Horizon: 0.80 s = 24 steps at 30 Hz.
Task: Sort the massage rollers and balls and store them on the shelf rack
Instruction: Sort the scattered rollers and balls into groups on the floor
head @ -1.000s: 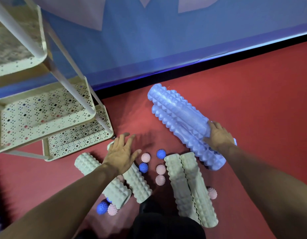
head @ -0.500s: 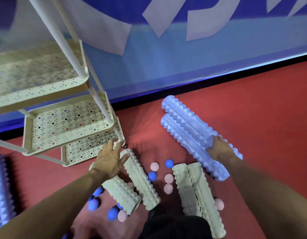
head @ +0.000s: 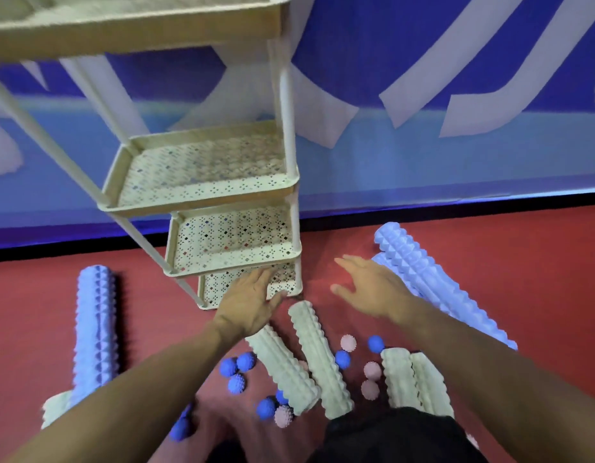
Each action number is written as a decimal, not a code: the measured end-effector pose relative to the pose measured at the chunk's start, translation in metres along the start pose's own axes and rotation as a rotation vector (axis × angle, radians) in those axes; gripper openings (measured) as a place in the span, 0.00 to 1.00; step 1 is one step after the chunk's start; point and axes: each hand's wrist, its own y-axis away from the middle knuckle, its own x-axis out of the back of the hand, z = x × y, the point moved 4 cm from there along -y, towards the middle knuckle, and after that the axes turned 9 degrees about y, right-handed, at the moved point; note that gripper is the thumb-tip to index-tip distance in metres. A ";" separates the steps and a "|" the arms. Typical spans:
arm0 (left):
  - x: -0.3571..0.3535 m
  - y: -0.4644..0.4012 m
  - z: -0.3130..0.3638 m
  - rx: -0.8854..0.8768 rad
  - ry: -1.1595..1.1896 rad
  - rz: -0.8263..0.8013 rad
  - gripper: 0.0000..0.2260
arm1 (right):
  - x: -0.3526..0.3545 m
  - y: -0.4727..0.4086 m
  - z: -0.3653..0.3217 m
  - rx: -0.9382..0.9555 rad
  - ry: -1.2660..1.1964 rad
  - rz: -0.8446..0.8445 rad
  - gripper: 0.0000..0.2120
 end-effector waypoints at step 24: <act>0.001 0.216 -0.399 1.009 0.505 0.127 0.33 | -0.120 -0.085 -0.341 0.399 0.260 -0.141 0.33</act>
